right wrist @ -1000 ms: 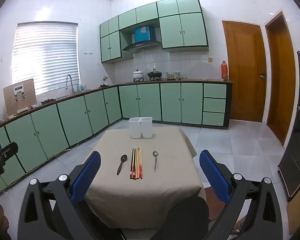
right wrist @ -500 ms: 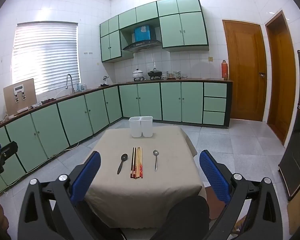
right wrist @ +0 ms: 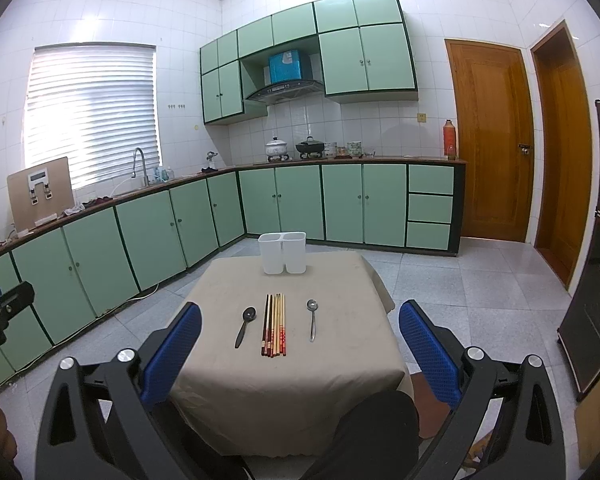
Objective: Organize utensils
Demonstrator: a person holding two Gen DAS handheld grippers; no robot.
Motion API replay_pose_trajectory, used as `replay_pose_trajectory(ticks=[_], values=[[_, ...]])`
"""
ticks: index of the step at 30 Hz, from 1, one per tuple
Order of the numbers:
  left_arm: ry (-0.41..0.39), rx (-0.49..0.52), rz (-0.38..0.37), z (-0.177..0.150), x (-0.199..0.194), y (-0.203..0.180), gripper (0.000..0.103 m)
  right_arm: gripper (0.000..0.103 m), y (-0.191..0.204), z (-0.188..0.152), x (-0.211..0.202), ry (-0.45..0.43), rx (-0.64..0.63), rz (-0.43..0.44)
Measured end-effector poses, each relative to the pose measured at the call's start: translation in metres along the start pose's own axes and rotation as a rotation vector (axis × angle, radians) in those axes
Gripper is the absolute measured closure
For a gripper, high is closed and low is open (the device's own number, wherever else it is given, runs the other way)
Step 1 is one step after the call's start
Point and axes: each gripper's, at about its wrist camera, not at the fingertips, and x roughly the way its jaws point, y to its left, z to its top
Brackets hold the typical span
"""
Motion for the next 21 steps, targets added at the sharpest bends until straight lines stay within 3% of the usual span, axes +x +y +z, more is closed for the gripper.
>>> replay_pose_trajectory(ticks=[21], values=[[-0.010, -0.003, 0.004, 0.0010, -0.0053, -0.0071, 0.005, 0.006, -0.0003, 0.0002, 0.0022, -0.002, 0.000, 0.000]])
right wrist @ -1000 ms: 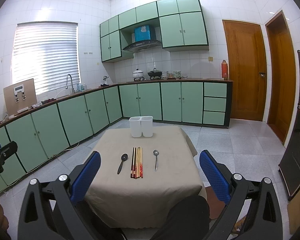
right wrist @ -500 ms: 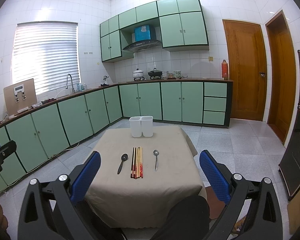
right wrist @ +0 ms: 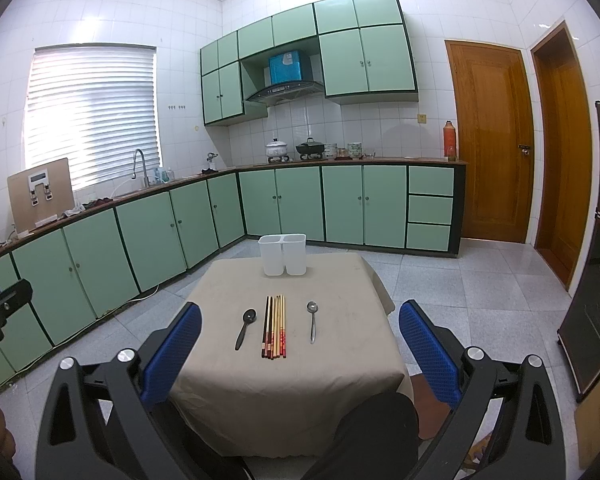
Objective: Organize utensils
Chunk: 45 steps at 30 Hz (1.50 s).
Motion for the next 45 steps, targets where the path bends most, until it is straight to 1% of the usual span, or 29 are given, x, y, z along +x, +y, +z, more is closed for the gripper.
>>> replay_pose_trajectory(ticks=[25, 39, 42, 43, 44, 45], values=[[-0.003, 0.000, -0.002, 0.003, -0.002, 0.000, 0.005, 0.006, 0.000, 0.002, -0.002, -0.001, 0.002, -0.001], [0.010, -0.003, -0.013, 0.002, 0.000, 0.003, 0.005, 0.006, 0.000, 0.002, 0.000, 0.003, 0.004, 0.000], [0.030, -0.010, -0.040, 0.002, 0.003, 0.006, 0.005, 0.006, 0.000, 0.000, 0.002, 0.007, 0.005, -0.001], [0.029, -0.016, -0.063, 0.000, 0.004, 0.009, 0.005, 0.006, 0.000, -0.001, 0.005, 0.011, 0.009, 0.005], [0.027, -0.029, -0.111, -0.003, 0.005, 0.011, 0.005, 0.006, -0.002, -0.002, 0.009, 0.020, 0.013, 0.015], [0.038, -0.038, -0.140, -0.004, 0.009, 0.013, 0.005, 0.006, -0.004, -0.003, 0.016, 0.032, 0.017, 0.022]])
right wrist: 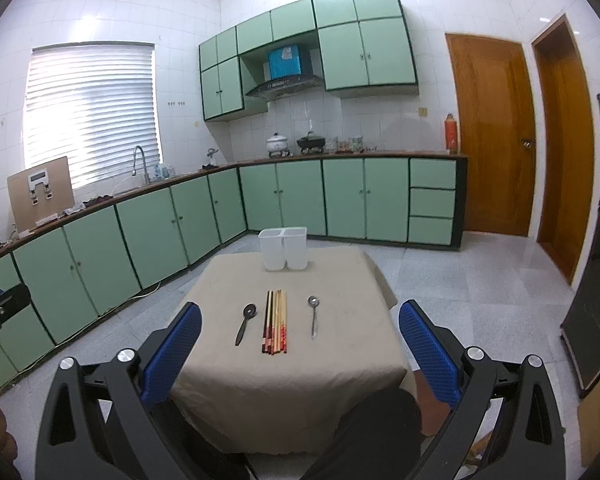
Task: Organize utensils
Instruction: 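Grasp the silver spoon with the right tool while the left tool approaches the black spoon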
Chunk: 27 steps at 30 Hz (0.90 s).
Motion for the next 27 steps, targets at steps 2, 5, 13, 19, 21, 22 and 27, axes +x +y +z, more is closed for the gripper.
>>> replay_pose_trajectory(ticks=[2, 5, 13, 19, 21, 22, 27], values=[[0.030, -0.005, -0.010, -0.003, 0.013, 0.002, 0.005, 0.006, -0.005, -0.004, 0.017, 0.029, 0.000, -0.014], [0.096, 0.061, 0.050, -0.011, 0.052, -0.003, 0.005, 0.006, -0.016, -0.009, 0.056, 0.090, 0.004, -0.015], [0.364, 0.030, -0.101, -0.048, 0.196, 0.008, 0.005, 0.029, -0.035, -0.033, 0.182, 0.271, 0.022, 0.057], [0.410, 0.009, -0.132, -0.067, 0.272, 0.006, 0.006, 0.039, -0.043, -0.059, 0.269, 0.384, 0.033, 0.081], [0.416, 0.036, -0.130, -0.074, 0.296, 0.001, 0.006, 0.041, -0.044, -0.066, 0.293, 0.410, 0.022, 0.075], [0.423, 0.046, -0.127, -0.075, 0.304, -0.003, 0.006, 0.044, -0.044, -0.071, 0.306, 0.429, 0.022, 0.081], [0.479, 0.064, -0.110, -0.091, 0.358, -0.012, 0.008, 0.059, -0.043, -0.092, 0.360, 0.502, 0.024, 0.090]])
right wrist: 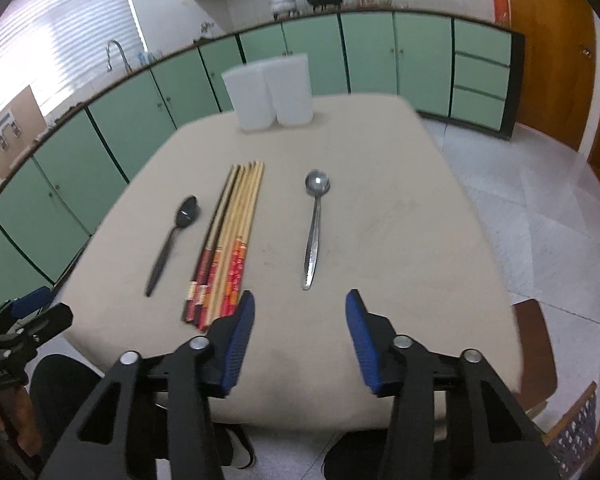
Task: Organize utensils
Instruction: 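Grasp the silver spoon with the right tool while the left tool approaches the black spoon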
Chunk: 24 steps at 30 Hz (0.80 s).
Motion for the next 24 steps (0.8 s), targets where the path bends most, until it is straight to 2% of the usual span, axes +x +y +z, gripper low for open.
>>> replay_pose_trajectory(ticks=[2, 3, 6, 10, 12, 14, 18, 21, 24], values=[[0.026, 0.000, -0.009, 0.004, 0.019, 0.000, 0.022, 0.062, -0.003, 0.000, 0.020, 0.023, 0.003, -0.004], [0.040, -0.001, -0.012, 0.005, 0.028, 0.001, 0.025, 0.064, -0.004, 0.000, 0.030, 0.035, 0.006, -0.002], [0.078, -0.013, -0.015, 0.008, 0.050, 0.002, 0.026, 0.069, -0.006, 0.002, 0.047, 0.044, 0.005, -0.004], [0.086, -0.003, -0.017, 0.010, 0.067, -0.001, 0.027, 0.076, -0.006, 0.004, 0.061, 0.043, -0.007, -0.009], [0.085, 0.009, -0.011, 0.012, 0.074, -0.004, 0.032, 0.079, -0.004, 0.005, 0.062, 0.025, -0.028, -0.024], [0.086, 0.018, -0.007, 0.010, 0.079, -0.006, 0.043, 0.081, -0.004, 0.006, 0.064, 0.014, -0.039, -0.027], [0.046, 0.067, 0.036, 0.005, 0.081, -0.015, 0.050, 0.084, 0.002, 0.004, 0.067, -0.021, -0.095, -0.052], [0.029, 0.079, 0.030, 0.005, 0.082, -0.018, 0.064, 0.090, 0.002, 0.003, 0.067, -0.039, -0.102, -0.056], [0.021, 0.065, 0.013, 0.010, 0.085, -0.017, 0.083, 0.092, 0.001, 0.003, 0.066, -0.041, -0.097, -0.055]])
